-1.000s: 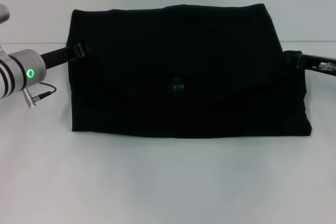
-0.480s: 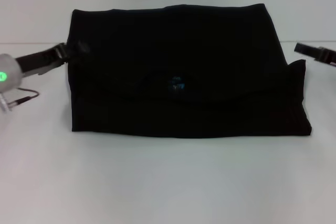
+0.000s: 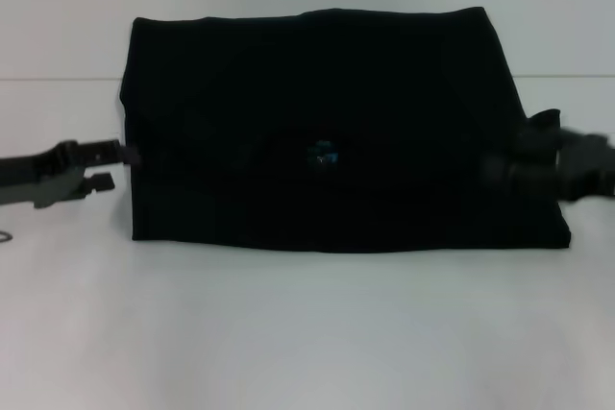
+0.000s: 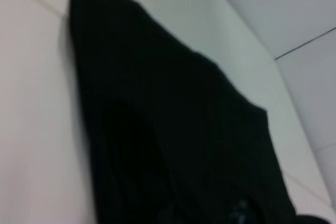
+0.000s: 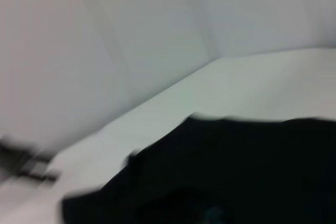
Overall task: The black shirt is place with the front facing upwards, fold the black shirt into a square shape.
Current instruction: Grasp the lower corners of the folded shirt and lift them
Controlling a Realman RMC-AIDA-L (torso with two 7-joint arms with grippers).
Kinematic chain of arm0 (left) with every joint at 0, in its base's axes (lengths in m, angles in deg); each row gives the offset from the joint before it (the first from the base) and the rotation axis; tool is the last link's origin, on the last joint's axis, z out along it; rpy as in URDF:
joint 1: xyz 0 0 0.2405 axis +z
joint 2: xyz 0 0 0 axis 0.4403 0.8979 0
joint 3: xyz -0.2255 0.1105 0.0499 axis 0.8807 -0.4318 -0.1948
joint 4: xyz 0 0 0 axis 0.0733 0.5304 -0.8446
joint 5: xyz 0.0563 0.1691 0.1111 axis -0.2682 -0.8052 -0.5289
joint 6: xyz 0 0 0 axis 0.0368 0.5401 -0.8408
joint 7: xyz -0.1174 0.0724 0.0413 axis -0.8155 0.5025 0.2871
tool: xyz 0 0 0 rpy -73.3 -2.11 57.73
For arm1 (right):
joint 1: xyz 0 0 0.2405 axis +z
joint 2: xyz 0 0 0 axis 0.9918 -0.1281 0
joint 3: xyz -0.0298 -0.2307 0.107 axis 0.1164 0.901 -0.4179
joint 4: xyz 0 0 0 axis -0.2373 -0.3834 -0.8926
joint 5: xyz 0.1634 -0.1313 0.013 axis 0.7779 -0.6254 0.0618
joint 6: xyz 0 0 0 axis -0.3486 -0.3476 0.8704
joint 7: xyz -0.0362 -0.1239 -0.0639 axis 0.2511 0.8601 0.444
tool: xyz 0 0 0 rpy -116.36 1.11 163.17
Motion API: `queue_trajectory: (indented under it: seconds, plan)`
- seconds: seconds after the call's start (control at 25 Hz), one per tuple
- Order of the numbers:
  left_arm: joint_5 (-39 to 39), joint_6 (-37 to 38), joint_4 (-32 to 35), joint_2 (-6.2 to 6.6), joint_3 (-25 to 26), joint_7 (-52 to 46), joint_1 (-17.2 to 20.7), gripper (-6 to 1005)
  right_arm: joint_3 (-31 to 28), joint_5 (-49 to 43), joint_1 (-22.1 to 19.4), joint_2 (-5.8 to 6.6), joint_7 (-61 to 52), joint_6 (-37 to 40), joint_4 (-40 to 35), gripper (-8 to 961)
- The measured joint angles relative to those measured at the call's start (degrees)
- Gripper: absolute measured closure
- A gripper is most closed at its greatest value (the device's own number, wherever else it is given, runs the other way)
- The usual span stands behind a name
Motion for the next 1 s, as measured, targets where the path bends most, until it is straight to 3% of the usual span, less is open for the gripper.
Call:
queue_trajectory:
  seconds: [0.12, 0.32, 0.56, 1.0]
  plan:
    - [-1.9, -1.2, 0.1, -0.20, -1.9, 0.2, 0.3, 262, 1.2, -2.3, -0.5, -1.85, 6.8, 2.1, 0.0, 23]
    - [-3.6, -6.0, 0.3, -1.84, -5.2, 1.0, 0.0, 261, 2.2, -5.3, -0.8, -4.82, 13.3, 2.6, 0.2, 15]
    - [-3.5, -9.8, 0.4, -2.77, -5.6, 2.6, -0.2, 255, 3.8, -5.9, -0.3, -5.20, 13.7, 2.2, 2.1, 13]
    - [-3.1, -9.4, 0.1, -4.76, -5.7, 6.1, -1.5, 256, 3.8, -5.6, -0.1, -5.26, 13.3, 1.9, 2.7, 13]
